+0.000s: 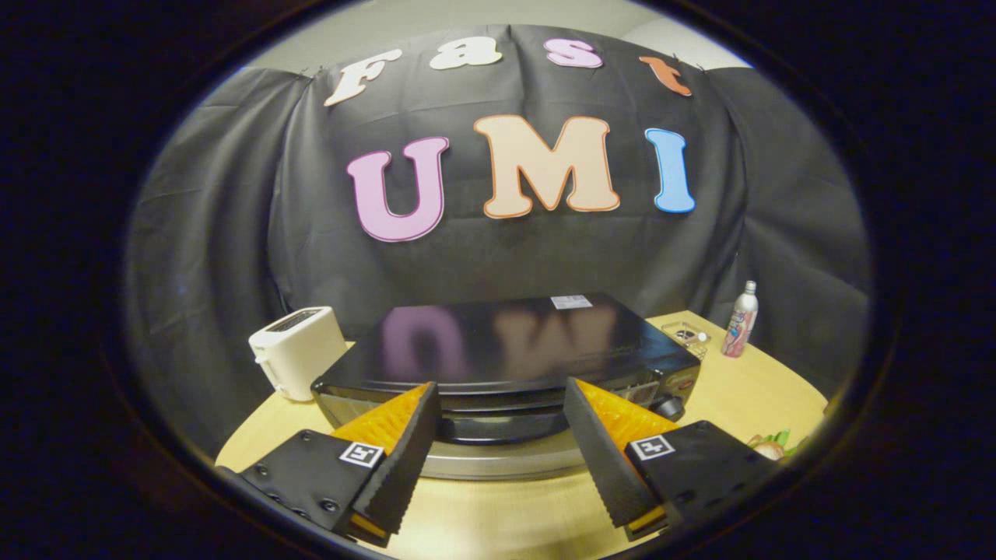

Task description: Open the toaster oven, put the food inside, and close the toaster oven door.

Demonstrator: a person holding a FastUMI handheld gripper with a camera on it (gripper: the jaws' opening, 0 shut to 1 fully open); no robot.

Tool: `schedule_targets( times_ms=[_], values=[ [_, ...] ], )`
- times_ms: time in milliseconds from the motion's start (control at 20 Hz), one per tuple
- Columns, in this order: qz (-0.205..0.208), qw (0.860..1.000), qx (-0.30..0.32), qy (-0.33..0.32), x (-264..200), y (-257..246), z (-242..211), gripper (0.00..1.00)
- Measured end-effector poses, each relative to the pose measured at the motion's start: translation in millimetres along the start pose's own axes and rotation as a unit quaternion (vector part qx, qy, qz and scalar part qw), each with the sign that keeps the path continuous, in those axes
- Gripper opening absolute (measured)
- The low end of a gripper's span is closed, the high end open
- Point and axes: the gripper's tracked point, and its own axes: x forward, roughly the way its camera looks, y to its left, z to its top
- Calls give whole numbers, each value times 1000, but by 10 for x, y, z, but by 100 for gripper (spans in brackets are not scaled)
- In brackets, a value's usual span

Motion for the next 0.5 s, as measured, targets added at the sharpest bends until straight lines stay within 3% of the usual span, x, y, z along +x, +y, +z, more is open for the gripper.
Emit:
schedule_targets(
  times_ms=[500],
  values=[
    [27,994,-7,102,-615,-96,-545,98]
  ],
)
